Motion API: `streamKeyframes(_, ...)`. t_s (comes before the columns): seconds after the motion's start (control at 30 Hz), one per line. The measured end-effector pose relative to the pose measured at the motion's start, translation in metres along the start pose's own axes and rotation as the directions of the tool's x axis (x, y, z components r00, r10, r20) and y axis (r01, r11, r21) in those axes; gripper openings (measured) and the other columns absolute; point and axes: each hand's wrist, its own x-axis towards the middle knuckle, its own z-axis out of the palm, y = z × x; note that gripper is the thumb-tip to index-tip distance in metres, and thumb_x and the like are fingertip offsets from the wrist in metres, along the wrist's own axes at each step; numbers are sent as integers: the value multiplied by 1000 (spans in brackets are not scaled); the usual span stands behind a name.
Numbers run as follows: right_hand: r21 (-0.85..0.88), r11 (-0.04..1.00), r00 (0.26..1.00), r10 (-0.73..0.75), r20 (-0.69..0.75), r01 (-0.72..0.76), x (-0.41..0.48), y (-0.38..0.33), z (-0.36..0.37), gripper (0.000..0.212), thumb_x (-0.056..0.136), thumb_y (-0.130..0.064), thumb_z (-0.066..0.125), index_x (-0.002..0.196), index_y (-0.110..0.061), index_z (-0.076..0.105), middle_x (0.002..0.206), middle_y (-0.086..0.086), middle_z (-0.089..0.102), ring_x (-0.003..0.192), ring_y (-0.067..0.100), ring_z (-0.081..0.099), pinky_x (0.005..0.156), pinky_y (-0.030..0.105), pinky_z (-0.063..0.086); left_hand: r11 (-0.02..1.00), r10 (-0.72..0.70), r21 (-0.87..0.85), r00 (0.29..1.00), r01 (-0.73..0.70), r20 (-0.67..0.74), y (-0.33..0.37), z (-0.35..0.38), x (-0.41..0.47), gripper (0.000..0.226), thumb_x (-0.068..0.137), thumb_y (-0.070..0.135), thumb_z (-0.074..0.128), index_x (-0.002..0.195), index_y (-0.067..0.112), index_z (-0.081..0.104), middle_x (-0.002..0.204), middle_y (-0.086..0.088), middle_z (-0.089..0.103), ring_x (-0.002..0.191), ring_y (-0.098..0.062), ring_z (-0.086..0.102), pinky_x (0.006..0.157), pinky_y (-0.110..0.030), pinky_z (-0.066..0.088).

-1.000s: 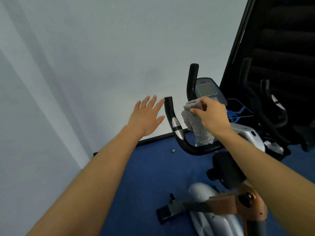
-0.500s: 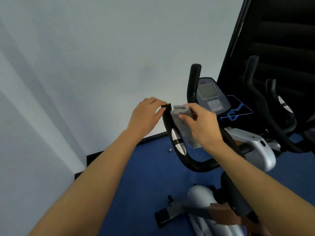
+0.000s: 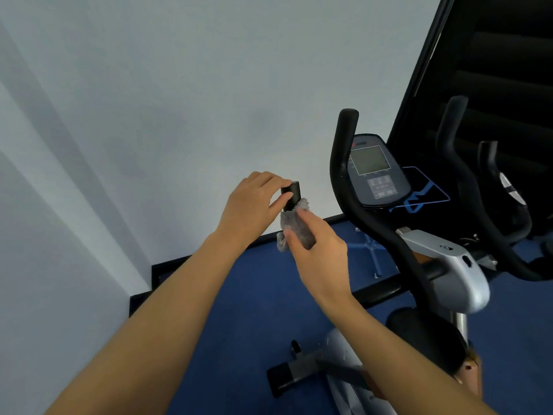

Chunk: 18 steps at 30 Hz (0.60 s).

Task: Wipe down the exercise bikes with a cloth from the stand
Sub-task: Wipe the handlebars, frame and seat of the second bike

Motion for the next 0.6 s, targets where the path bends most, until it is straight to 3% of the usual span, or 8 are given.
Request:
streamKeyframes(0.07,123,991,996,57,-66,-49,3,-3,2,23,93,-29,52,109,-19,64,103,-4,67,93,10,61,85,37,54,1000,-4,-13,1000,4,-10,0,1,1,35,87,37,45,101,14,67,96,0,68,90,-19,59,73,-24,43)
streamKeyframes(0.1,158,985,991,87,-97,-71,5,-3,3,22,94,-27,51,108,-19,65,99,-6,67,91,10,62,83,41,54,1000,-6,-24,1000,6,-16,-1,2,2,34,88,37,45,101,14,67,96,0,68,90,-19,58,72,-24,43)
streamKeyframes(0.23,43,990,988,138,-69,-135,11,0,8,39,89,-24,59,128,-21,53,110,-5,65,100,10,60,90,33,51,997,-20,-72,999,16,-48,-1,6,2,33,88,36,46,100,14,67,95,1,67,89,-17,57,72,-23,44)
streamKeyframes(0.33,-69,997,997,38,-61,-42,7,5,9,41,87,-23,62,127,-21,53,114,-2,66,101,9,60,90,29,50,996,-23,-84,997,17,-72,-2,9,0,31,88,34,47,100,13,67,95,-1,67,88,-18,57,71,-24,45)
streamKeyframes(0.43,-73,996,997,-52,-62,48,2,12,7,45,85,-21,64,129,-18,52,127,-1,59,115,9,54,99,32,46,995,-34,-94,995,25,-92,-2,12,-2,30,89,32,48,101,12,66,95,-2,67,87,-19,58,70,-27,48)
streamKeyframes(0.5,-129,990,997,-60,-57,53,3,14,12,46,88,-32,59,131,-20,49,135,0,52,124,13,47,102,35,42,995,-37,-93,994,28,-98,-2,14,-3,30,89,32,48,101,13,66,94,-1,66,87,-19,57,70,-27,48)
streamKeyframes(0.6,-345,937,988,-101,-115,55,0,12,22,40,93,-41,44,126,-22,55,141,7,46,128,25,44,93,47,47,996,-28,-86,995,20,-100,-3,14,-2,29,89,32,48,101,13,66,94,-1,66,86,-18,57,69,-25,47)
